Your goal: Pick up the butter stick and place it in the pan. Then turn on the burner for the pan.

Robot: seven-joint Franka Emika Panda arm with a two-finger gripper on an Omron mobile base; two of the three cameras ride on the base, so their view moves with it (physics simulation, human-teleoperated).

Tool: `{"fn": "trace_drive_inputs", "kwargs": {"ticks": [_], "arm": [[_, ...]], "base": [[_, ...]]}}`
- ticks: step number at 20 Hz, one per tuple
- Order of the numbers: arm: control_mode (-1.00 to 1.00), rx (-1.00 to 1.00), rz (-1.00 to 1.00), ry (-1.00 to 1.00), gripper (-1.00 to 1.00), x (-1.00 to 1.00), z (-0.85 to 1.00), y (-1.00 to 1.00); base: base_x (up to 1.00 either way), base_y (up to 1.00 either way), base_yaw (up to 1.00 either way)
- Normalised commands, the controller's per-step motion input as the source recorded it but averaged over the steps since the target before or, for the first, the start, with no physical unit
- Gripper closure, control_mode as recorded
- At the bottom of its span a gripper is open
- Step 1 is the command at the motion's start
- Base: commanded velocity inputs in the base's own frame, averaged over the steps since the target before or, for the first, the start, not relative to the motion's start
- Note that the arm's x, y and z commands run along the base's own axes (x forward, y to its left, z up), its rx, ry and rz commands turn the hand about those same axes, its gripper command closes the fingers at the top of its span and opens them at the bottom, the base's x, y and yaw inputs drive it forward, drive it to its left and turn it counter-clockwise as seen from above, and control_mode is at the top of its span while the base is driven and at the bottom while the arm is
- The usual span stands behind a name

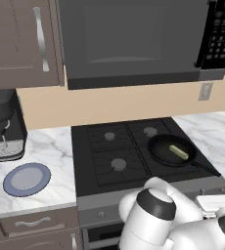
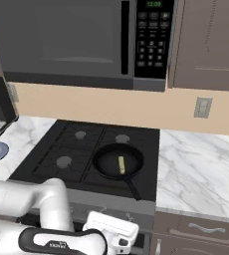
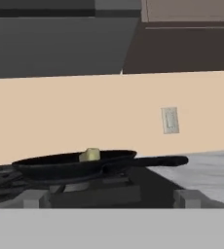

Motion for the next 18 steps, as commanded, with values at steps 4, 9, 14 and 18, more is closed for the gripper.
{"fn": "trace_drive_inputs", "kwargs": {"ticks": [4,9,14,18], "arm": [[-1.00,0.00,0.01,0.00,-1.00,0.00,-0.35,-0.09],[-1.00,0.00,0.01,-0.04,-1.00,0.00,-0.46,-0.12],[-1.00,0.00,0.00,-0.07,-1.00,0.00,-0.40,-0.19],[-1.00,0.00,0.01,-0.09,-1.00,0.00,-0.38,-0.30]], "base": [[0.00,0.00,0.00],[0.00,0.00,0.00],[0.00,0.00,0.00],[0.00,0.00,0.00]]}}
